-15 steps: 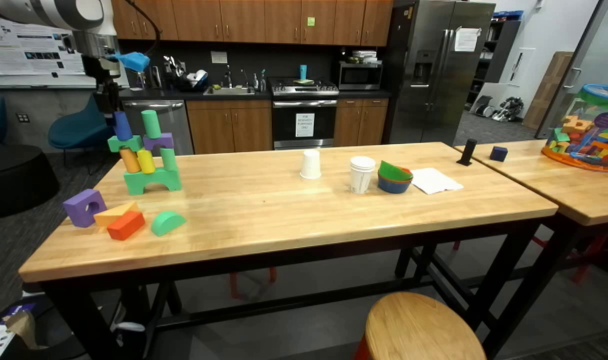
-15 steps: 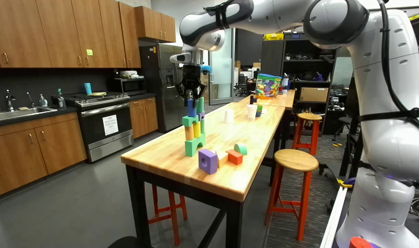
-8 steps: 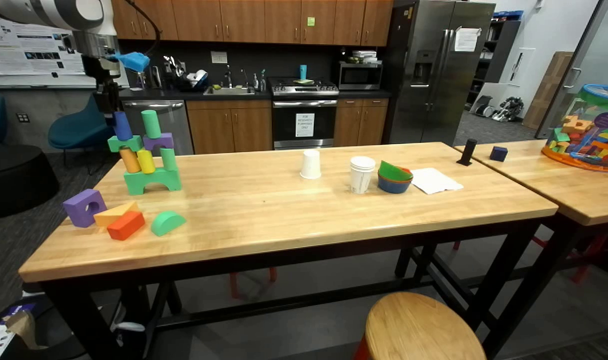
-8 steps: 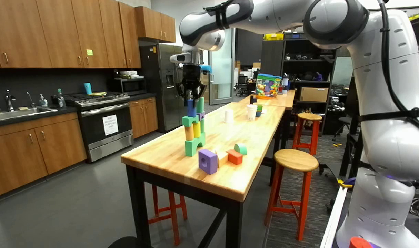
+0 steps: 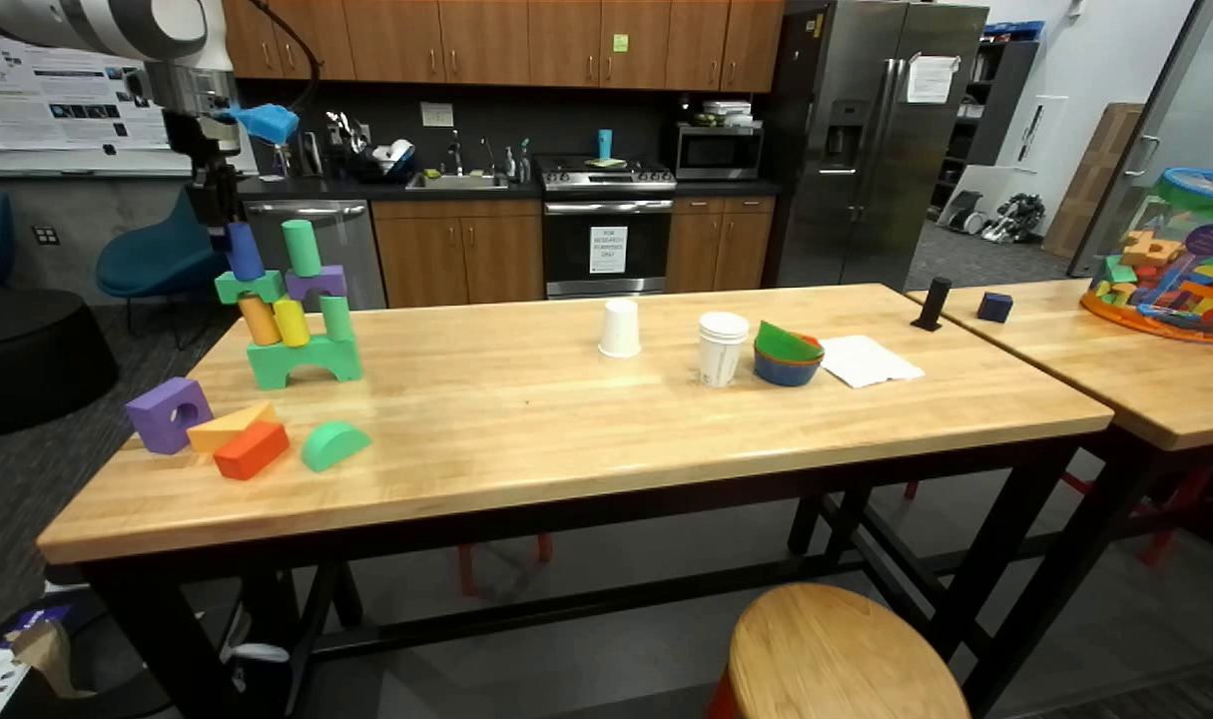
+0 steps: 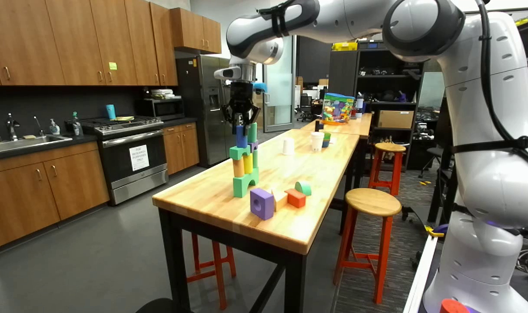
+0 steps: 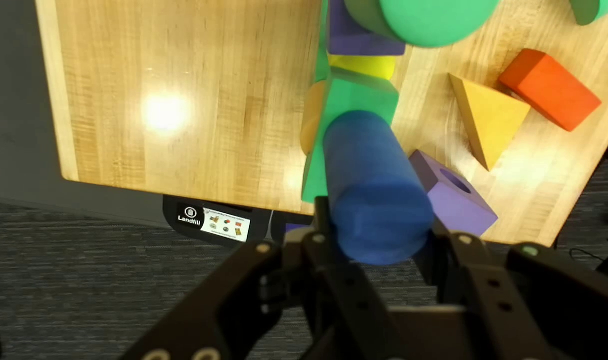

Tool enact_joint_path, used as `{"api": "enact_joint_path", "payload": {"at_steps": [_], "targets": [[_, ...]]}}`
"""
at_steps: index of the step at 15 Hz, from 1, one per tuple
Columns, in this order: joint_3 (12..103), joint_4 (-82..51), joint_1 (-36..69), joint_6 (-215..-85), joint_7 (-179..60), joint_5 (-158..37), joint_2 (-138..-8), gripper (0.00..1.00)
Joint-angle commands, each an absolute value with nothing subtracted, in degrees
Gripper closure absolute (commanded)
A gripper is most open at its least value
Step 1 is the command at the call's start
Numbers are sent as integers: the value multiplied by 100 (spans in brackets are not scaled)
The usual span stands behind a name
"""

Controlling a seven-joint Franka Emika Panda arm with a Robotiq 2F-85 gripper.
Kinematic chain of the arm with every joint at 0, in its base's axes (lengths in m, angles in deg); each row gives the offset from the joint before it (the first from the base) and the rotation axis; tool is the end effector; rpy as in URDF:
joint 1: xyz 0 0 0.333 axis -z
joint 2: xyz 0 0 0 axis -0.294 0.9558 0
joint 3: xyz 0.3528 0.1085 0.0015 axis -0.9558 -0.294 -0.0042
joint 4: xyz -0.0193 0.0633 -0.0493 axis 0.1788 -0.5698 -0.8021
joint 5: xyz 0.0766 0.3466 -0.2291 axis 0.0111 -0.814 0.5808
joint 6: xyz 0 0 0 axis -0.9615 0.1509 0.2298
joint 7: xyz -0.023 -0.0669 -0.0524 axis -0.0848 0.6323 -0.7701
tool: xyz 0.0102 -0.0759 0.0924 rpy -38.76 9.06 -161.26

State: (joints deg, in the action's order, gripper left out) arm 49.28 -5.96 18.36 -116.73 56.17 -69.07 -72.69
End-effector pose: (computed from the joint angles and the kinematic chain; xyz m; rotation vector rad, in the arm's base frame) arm 0.6990 0.0366 0.5541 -1.7181 -2.5660 -0.1583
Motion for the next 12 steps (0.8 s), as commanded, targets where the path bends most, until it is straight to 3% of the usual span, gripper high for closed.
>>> {"api": "enact_joint_path", "payload": {"at_steps": [1, 3, 4, 6, 10, 12], "targets": [[4910, -574, 1849, -11653, 5610, -6900, -7262, 61], [4911, -574, 1849, -11653, 5610, -6900, -7262, 61], [4911, -574, 1849, -11653, 5610, -6900, -7262, 36], [4912, -584, 1849, -11664, 5612, -6894, -7270, 32], [4905, -572, 1843, -11616, 5633, -6878, -7284, 6], [4891, -578, 1824, -11601, 5685, -6846, -7331, 0]]}}
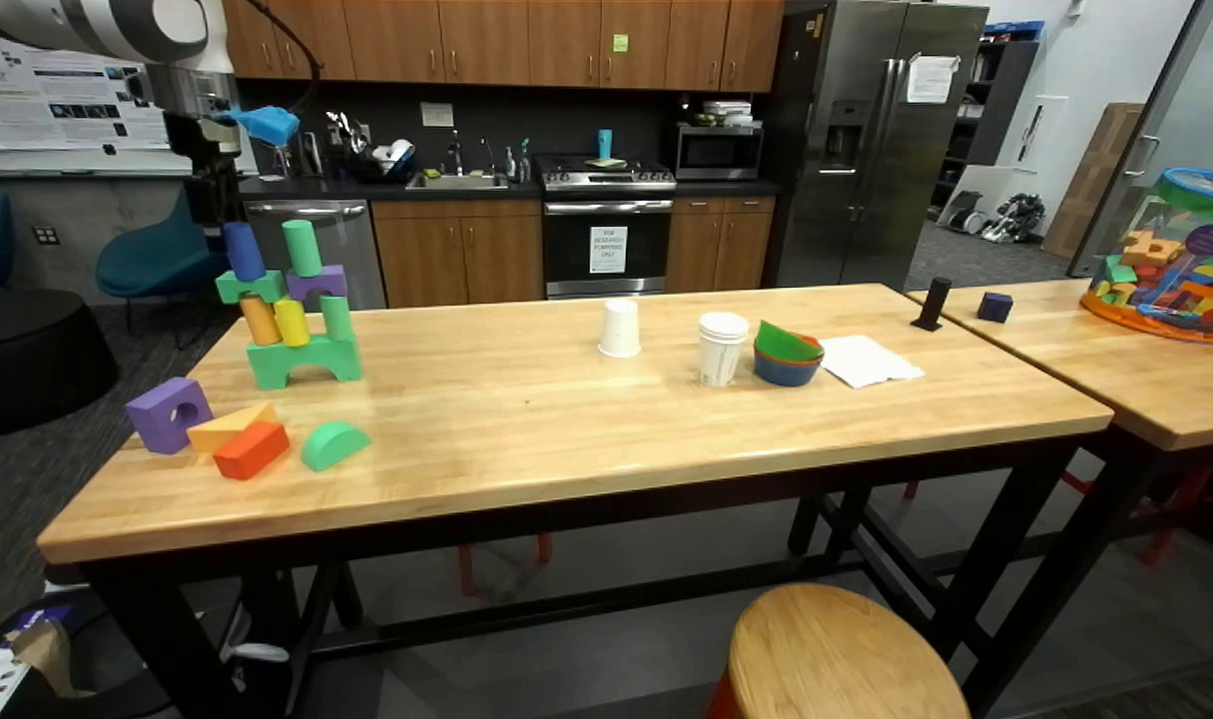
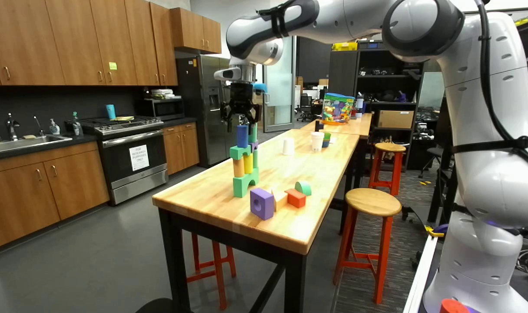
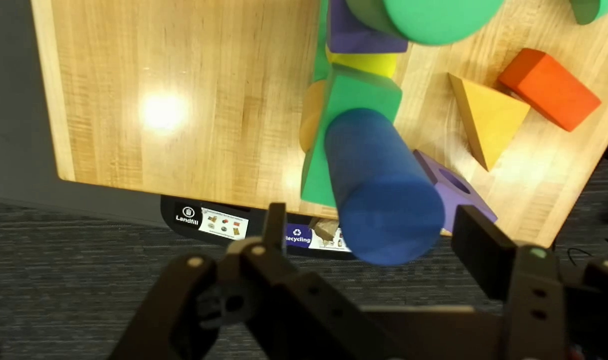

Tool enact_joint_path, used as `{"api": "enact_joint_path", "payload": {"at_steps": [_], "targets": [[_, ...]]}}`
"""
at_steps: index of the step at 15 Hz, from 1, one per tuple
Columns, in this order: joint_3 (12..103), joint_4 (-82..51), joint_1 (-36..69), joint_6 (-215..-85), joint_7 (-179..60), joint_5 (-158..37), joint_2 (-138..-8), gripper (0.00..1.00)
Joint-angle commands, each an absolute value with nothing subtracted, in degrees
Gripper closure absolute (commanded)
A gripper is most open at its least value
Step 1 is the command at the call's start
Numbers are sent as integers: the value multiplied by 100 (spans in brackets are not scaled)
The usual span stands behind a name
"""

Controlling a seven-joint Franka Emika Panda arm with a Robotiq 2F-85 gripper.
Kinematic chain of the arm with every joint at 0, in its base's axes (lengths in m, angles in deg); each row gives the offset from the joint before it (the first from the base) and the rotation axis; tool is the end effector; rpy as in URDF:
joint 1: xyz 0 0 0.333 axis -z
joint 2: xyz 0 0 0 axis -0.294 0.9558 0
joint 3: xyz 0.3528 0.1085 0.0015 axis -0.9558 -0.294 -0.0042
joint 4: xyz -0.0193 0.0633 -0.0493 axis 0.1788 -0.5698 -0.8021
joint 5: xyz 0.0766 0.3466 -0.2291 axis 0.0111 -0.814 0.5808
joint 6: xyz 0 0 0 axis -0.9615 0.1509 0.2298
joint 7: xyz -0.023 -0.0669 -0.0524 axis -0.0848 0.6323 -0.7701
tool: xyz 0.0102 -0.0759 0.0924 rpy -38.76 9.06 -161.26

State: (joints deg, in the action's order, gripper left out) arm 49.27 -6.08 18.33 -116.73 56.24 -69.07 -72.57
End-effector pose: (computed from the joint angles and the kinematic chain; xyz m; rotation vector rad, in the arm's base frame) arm 0.6992 0.0371 0.5515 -1.7141 -2.5648 -0.1545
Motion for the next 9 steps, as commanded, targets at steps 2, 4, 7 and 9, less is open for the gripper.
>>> {"api": "enact_joint_path", "payload": {"at_steps": [2, 4, 7, 9], "targets": [[4873, -514, 1812, -11539, 5751, -6849, -7362, 0], [4875, -397, 1790, -11528, 5758, -6791, -7399, 0], [4884, -95, 1771, -11465, 5796, -6725, -7420, 0], [4903, 132, 1747, -11454, 5777, -6593, -7438, 0]]}}
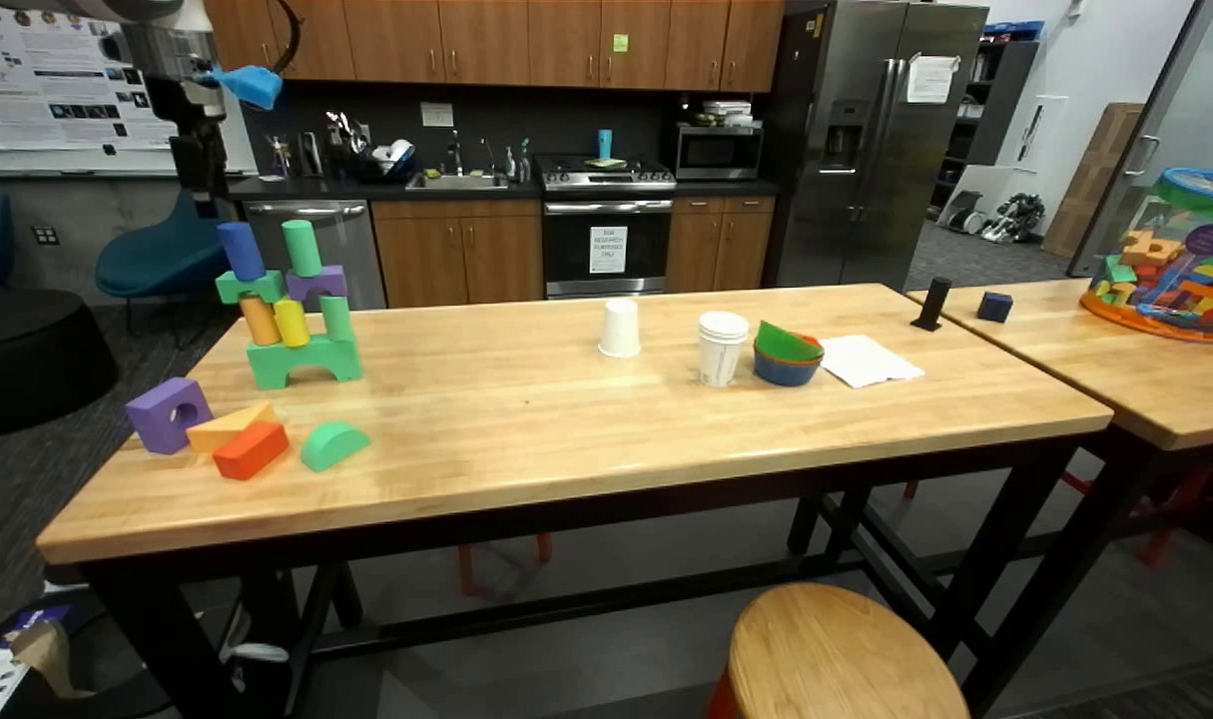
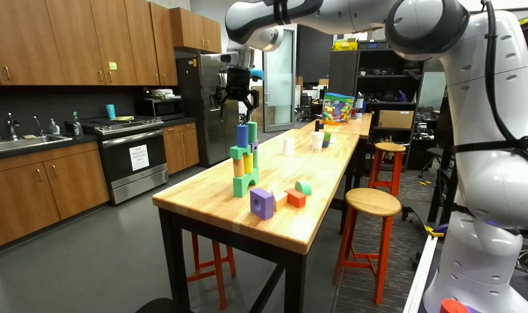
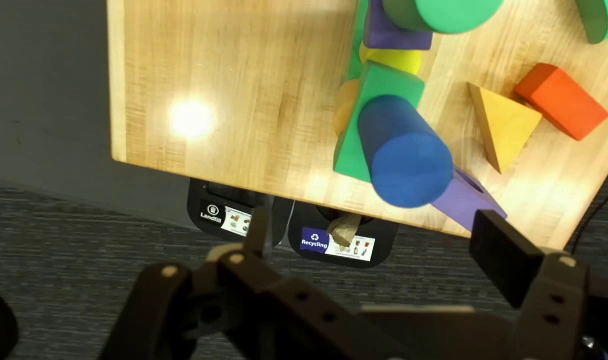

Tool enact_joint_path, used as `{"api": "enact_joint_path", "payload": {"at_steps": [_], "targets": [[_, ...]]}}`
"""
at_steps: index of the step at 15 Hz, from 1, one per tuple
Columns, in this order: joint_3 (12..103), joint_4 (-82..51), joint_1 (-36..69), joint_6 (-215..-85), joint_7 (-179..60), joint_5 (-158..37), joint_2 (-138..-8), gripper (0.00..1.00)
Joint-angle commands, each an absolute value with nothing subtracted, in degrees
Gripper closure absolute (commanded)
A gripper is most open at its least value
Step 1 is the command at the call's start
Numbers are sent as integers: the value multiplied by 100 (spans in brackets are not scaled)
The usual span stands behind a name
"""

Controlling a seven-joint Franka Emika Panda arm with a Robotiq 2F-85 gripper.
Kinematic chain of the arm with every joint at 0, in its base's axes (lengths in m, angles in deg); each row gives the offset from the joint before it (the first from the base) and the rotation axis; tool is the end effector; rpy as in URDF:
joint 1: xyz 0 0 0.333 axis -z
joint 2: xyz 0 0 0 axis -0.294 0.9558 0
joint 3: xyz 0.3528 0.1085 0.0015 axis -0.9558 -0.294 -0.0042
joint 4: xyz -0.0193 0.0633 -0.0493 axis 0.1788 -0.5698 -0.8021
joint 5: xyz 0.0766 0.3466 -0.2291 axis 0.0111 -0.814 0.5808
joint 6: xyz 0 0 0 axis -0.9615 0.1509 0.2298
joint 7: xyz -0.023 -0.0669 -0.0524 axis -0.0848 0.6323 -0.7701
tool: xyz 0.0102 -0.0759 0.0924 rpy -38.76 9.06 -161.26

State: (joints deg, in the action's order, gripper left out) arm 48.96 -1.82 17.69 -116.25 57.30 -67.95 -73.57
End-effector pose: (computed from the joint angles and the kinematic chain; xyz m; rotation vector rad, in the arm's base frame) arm 0.6999 0.0458 0.6012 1.6734 2.6202 0.2090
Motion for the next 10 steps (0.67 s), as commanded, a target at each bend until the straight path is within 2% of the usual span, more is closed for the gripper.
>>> {"api": "enact_joint_path", "payload": {"at_steps": [1, 8, 10], "targets": [[4922, 262, 1741, -11419, 5746, -6495, -7428, 0], [5042, 511, 1849, -11164, 5785, -6060, -7521, 0], [5157, 391, 1916, -11716, 5156, -6118, -7568, 0]]}}
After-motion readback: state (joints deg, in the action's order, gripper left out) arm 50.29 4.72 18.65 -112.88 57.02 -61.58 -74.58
